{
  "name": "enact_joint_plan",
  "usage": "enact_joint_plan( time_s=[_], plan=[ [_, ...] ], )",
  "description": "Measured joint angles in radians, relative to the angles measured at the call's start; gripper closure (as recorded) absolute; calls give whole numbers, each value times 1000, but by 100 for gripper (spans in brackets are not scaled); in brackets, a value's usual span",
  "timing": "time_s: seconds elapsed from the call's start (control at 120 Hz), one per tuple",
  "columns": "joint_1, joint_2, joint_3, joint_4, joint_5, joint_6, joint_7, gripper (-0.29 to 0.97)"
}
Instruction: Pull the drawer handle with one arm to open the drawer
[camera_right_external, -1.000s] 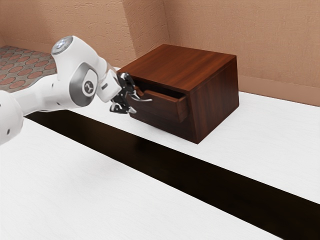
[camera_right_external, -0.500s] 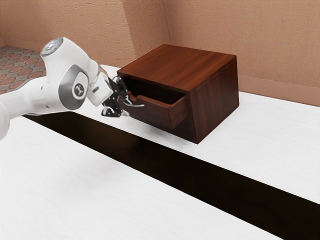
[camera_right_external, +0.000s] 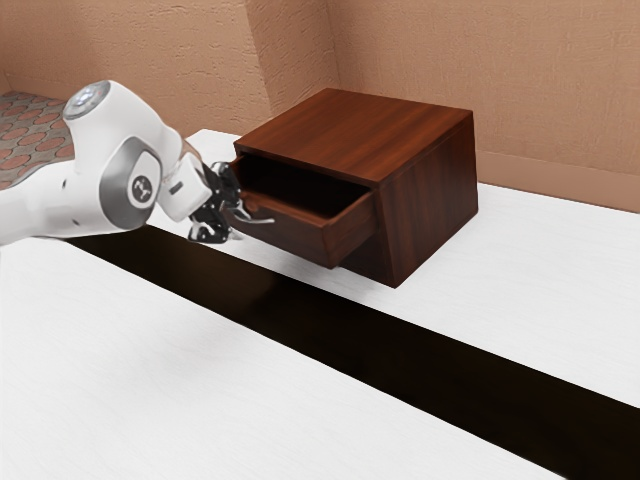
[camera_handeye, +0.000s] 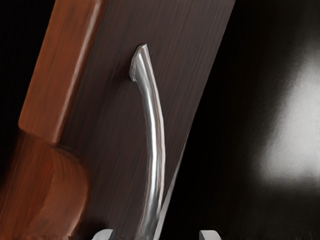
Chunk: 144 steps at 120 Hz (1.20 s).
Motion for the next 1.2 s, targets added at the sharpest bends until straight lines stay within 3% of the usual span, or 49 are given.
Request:
enact_joint_plan(
  time_s=[0.258, 0.325, 0.475, 0.633, 1.2],
  plan=[
    [10, -48, 0, -54, -1, -2, -1, 51],
    [12, -57, 1, -62, -2, -5, -1, 55],
    [14, -77, 3, -89, -8, -3, -1, 47],
    [23, -107, 2, -119, -13, -5, -2, 53],
    [40, -191, 5, -205, -14, 1, -2, 49]
  ],
)
